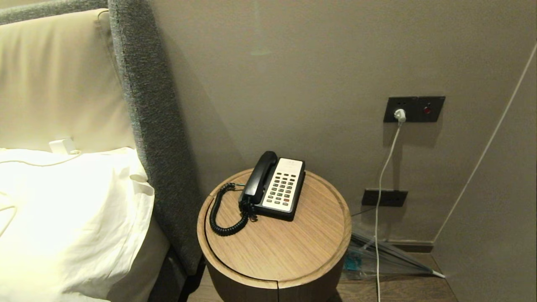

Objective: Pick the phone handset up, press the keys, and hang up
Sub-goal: Pick up the desk phone handset

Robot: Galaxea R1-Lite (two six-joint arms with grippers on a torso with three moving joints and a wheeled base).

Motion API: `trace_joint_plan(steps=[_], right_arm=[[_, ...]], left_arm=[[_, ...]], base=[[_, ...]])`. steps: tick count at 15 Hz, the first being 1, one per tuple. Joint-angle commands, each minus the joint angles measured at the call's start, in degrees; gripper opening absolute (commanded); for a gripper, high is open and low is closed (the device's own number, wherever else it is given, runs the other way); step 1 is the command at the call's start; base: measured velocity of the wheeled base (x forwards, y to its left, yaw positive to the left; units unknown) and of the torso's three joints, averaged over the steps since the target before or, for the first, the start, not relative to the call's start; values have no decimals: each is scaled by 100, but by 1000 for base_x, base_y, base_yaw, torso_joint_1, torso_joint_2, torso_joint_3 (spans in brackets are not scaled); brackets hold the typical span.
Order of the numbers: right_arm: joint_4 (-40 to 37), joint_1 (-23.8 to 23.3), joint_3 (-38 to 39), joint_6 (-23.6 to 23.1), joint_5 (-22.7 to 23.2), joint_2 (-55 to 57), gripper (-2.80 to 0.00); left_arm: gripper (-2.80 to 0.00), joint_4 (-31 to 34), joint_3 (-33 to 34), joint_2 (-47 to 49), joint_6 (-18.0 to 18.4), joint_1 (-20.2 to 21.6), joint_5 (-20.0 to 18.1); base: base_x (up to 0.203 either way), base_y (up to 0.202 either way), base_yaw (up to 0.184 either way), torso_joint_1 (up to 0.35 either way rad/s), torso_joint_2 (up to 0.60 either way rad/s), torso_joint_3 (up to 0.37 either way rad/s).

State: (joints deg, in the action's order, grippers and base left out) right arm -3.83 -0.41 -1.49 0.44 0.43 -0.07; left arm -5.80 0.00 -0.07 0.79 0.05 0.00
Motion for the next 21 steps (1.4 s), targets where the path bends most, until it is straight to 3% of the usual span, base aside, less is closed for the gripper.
trace_joint_plan(steps=[1,21], right_arm=[[-4,-2,-1,0,1,-1,-280],[-4,-2,-1,0,1,-1,-280]], left_arm=[[-280,-9,229,7,-35,4,0],[-280,-9,229,7,-27,3,0]], base=[[0,0,0,0,0,0],[0,0,0,2,2,-184]])
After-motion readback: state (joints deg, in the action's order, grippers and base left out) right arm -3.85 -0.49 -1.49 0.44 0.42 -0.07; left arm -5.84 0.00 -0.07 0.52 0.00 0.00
